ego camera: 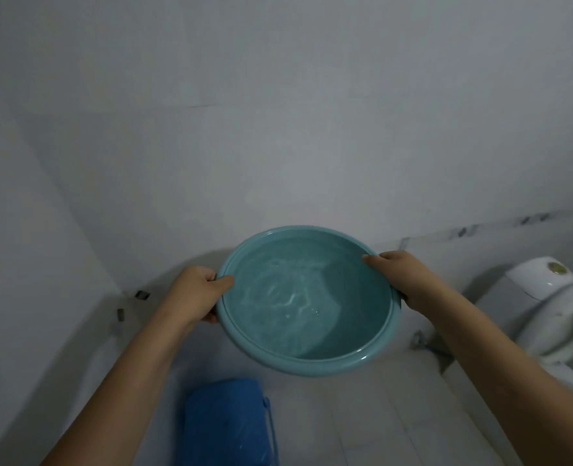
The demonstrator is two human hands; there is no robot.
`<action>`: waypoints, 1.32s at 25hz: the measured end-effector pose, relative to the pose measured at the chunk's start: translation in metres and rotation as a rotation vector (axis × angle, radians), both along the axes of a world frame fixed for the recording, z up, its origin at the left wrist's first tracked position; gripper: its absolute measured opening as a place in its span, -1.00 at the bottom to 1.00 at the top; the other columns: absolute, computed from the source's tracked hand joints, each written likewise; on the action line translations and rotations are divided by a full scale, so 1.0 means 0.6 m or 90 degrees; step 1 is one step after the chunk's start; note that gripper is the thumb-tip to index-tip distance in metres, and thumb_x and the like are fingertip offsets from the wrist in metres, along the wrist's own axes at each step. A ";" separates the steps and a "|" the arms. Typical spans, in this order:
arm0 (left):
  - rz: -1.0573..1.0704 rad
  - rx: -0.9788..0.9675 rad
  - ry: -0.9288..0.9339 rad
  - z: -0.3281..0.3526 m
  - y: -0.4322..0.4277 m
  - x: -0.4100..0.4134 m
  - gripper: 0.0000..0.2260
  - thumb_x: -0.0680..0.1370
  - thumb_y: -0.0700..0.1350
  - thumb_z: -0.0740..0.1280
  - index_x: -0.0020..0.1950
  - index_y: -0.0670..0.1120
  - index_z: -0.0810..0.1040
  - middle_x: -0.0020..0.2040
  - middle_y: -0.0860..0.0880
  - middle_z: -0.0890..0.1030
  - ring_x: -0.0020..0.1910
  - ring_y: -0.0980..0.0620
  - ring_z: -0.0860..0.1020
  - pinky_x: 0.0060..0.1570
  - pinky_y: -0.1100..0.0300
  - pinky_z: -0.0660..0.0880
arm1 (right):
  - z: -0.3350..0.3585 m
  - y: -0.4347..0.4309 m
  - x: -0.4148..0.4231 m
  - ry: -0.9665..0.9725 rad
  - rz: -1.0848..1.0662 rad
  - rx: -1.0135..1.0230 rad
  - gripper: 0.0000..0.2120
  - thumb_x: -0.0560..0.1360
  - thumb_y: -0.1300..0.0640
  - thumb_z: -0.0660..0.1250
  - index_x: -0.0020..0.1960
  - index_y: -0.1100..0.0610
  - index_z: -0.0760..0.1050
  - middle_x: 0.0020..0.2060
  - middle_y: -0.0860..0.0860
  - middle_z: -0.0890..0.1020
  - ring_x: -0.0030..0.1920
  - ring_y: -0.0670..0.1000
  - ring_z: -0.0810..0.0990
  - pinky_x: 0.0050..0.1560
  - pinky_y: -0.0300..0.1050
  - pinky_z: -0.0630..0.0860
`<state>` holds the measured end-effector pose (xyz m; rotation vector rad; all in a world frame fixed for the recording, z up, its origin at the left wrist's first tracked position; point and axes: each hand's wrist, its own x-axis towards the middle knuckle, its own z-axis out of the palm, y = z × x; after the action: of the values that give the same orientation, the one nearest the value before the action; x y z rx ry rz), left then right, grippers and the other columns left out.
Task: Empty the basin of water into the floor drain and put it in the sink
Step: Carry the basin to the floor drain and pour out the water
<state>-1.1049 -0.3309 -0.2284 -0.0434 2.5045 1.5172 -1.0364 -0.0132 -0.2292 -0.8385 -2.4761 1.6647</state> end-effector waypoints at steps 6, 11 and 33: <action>-0.120 -0.017 0.009 0.010 0.137 0.066 -0.76 0.58 -0.21 0.36 -0.27 -0.24 0.49 -0.57 -0.06 0.51 -0.70 0.11 0.43 -0.69 0.32 0.37 | 0.003 0.112 0.155 0.017 -0.113 0.008 -0.71 0.56 0.00 0.33 -0.06 0.23 0.65 -0.24 0.14 0.74 -0.22 0.16 0.73 -0.12 0.11 0.69; -0.235 -0.053 0.004 0.021 0.276 0.162 -0.72 0.59 -0.21 0.35 -0.32 -0.20 0.48 -0.64 0.02 0.51 -0.70 0.11 0.45 -0.68 0.30 0.40 | 0.014 0.204 0.335 0.035 -0.220 0.009 -0.76 0.55 0.01 0.33 -0.12 0.17 0.64 -0.17 0.15 0.74 -0.13 0.18 0.73 0.03 0.16 0.65; -0.952 -0.096 0.000 -0.022 1.024 0.825 -0.71 0.60 -0.16 0.35 -0.29 -0.21 0.44 -0.61 -0.07 0.48 -0.69 0.05 0.43 -0.67 0.27 0.38 | -0.027 0.438 1.252 0.027 -0.905 -0.032 -0.65 0.57 0.03 0.31 0.03 0.36 0.60 -0.11 0.31 0.70 -0.22 0.20 0.65 -0.23 -0.01 0.48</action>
<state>-0.6097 0.2833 -0.2413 1.3984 1.6666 0.6147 -0.2854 0.2494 -0.2453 -1.8316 -1.0639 1.0660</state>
